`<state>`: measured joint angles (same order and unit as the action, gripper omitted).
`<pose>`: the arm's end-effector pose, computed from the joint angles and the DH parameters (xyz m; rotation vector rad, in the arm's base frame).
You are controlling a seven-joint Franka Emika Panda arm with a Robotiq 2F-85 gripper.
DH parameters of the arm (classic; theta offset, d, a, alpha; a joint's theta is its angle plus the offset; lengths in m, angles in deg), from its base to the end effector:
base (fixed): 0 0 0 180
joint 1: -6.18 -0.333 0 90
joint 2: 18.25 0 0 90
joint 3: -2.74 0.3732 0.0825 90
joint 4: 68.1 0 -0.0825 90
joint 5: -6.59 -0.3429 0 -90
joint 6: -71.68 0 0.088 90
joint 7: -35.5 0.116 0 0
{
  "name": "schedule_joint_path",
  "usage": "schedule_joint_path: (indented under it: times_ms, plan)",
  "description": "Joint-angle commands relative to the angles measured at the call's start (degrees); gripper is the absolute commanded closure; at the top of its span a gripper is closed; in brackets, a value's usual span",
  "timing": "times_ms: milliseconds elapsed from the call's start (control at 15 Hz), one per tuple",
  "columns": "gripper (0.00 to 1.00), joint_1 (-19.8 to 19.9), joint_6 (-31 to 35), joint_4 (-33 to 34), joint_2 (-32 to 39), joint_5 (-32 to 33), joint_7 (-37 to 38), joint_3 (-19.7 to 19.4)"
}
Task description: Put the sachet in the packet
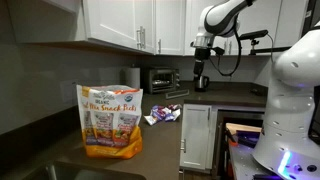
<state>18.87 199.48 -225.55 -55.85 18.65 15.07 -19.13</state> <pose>0.2264 -0.1769 0.4625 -3.1324 0.1018 -0.2015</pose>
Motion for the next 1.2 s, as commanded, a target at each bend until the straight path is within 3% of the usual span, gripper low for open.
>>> schedule_joint_path:
  times_ms: [0,667,1133]
  plan:
    - [0.0,0.91,-0.02,0.04,0.18,-0.79,-0.57,0.93]
    - [0.0,-0.41,1.57,-0.07,1.77,-1.76,-0.3,1.22]
    - [0.0,-7.08,16.05,-0.53,11.45,-4.19,0.83,5.3]
